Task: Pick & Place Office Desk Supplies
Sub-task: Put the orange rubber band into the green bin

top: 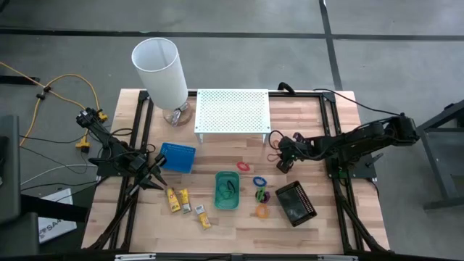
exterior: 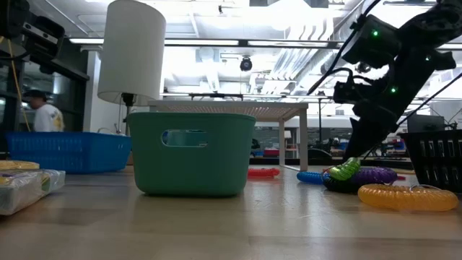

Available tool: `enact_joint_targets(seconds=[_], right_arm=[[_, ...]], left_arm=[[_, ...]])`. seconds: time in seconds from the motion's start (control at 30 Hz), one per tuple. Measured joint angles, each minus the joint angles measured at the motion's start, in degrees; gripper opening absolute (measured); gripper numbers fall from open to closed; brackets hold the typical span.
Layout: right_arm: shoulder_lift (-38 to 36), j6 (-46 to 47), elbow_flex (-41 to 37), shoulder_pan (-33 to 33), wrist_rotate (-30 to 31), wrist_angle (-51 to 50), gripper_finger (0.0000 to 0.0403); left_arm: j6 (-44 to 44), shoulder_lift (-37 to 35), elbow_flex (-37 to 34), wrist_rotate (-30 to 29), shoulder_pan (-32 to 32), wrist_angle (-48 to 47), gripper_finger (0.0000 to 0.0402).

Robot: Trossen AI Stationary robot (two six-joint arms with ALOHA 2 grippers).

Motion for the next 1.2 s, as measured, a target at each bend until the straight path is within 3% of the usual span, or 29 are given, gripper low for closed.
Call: enact_joint_targets(seconds=[0.5, 0.97, 1.2], right_arm=[[6.2, 0.0, -0.2, 0.0, 1.5, 4.8, 0.0091], [6.4, 0.6, -0.2, 0.0, 1.4, 4.7, 0.001], [6.4, 0.7, -0.1, 0.0, 1.5, 4.7, 0.0003]], left_arm=[[0.0, 0.0, 0.0, 0.0, 0.0, 0.0, 0.0079], [0.0, 0.0, 0.0, 0.0, 0.0, 0.0, 0.0079], [0.0, 0.0, 0.0, 0.0, 0.0, 0.0, 0.0079]])
